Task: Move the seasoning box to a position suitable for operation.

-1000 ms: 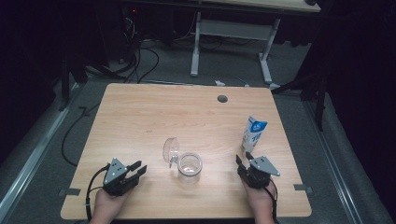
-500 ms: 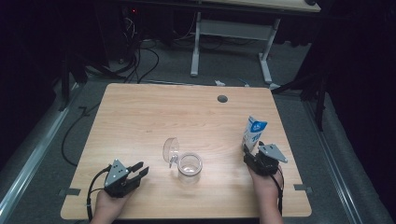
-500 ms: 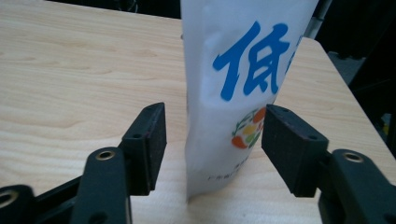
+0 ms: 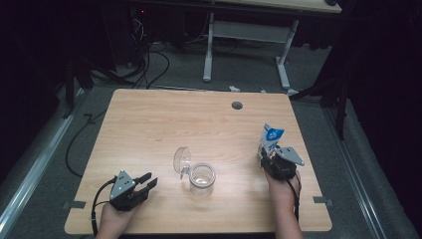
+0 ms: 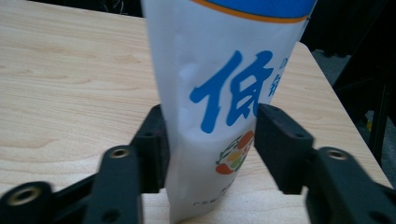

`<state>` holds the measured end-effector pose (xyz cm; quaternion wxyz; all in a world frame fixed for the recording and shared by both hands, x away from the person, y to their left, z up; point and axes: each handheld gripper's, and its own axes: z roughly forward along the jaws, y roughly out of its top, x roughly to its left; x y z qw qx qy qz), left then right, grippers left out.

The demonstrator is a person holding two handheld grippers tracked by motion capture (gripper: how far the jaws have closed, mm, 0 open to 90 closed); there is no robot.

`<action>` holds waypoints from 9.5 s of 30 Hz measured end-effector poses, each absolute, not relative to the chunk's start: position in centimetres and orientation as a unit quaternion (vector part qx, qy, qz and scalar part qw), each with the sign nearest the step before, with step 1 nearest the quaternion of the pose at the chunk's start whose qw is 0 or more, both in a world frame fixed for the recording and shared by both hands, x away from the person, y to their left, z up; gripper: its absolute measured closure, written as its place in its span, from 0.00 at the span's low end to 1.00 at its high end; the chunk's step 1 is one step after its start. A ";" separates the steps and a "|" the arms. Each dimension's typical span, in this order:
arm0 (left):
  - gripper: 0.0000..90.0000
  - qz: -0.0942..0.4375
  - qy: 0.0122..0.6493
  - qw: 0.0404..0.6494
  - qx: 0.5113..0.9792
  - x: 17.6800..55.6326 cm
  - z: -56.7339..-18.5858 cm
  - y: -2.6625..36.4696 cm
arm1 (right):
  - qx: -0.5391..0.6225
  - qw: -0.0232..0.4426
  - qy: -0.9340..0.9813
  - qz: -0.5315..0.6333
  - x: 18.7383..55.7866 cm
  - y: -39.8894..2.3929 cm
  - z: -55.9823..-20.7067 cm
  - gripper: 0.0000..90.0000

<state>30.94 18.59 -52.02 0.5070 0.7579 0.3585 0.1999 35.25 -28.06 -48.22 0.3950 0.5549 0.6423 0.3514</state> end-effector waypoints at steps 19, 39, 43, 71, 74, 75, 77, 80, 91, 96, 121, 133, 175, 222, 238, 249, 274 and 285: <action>0.73 0.199 0.360 0.508 0.757 31.1 -52.1 18.7 | 0.538 0.401 0.652 0.353 34.6 -29.7 -47.4 0.90; 0.72 0.202 0.362 0.512 0.753 31.0 -52.0 19.0 | 0.581 0.396 0.617 0.355 36.4 -28.7 -47.3 0.62; 0.72 0.201 0.362 0.512 0.753 31.0 -52.0 19.0 | 0.583 0.395 0.609 0.364 36.3 -28.9 -47.3 0.66; 0.63 0.191 0.348 0.516 0.759 30.9 -52.1 18.9 | 0.554 0.392 0.636 0.369 36.1 -29.5 -47.0 0.95; 0.60 0.192 0.348 0.523 0.754 30.8 -52.0 19.0 | 0.553 0.386 0.636 0.375 36.1 -29.5 -46.9 0.95; 0.59 0.191 0.348 0.524 0.753 30.8 -52.0 19.0 | 0.552 0.382 0.637 0.378 36.0 -29.6 -46.9 0.95; 0.58 0.191 0.349 0.526 0.752 30.8 -52.0 19.1 | 0.552 0.379 0.638 0.381 36.0 -29.7 -46.8 0.96; 0.57 0.189 0.350 0.530 0.749 30.9 -52.1 19.2 | 0.551 0.370 0.638 0.390 36.0 -30.0 -46.7 0.96; 0.54 0.189 0.345 0.537 0.746 30.9 -52.0 19.3 | 0.542 0.332 0.654 0.410 35.5 -30.4 -45.6 0.97; 0.53 0.191 0.344 0.536 0.747 30.9 -52.1 19.2 | 0.533 0.326 0.663 0.412 34.9 -29.9 -45.2 0.97; 0.53 0.197 0.325 0.544 0.748 30.5 -52.0 18.9 | 0.460 0.275 0.732 0.420 31.1 -26.5 -43.4 0.98; 0.52 0.194 0.320 0.547 0.749 30.5 -52.3 18.8 | 0.440 0.237 0.771 0.394 31.0 -25.7 -42.4 0.98; 0.51 0.199 0.309 0.560 0.742 30.0 -52.2 18.5 | 0.411 0.142 0.870 0.234 33.3 -24.5 -39.2 0.99; 0.47 0.172 0.259 0.565 0.764 28.2 -51.7 15.5 | 0.387 0.094 0.901 0.171 33.0 -21.6 -36.6 1.00; 0.46 0.159 0.237 0.563 0.776 27.3 -51.9 13.7 | 0.366 0.078 0.912 0.168 32.4 -19.1 -35.5 1.00; 0.45 0.150 0.213 0.561 0.786 26.8 -51.5 11.2 | 0.341 0.070 0.921 0.173 32.4 -16.4 -35.1 1.00; 0.31 0.099 0.181 0.566 0.798 26.4 -52.2 4.4 | 0.332 0.064 0.926 0.168 32.1 -14.5 -34.9 1.00; 0.24 0.058 0.186 0.570 0.798 26.9 -52.3 1.0 | 0.326 0.062 0.927 0.175 31.7 -13.8 -34.7 1.00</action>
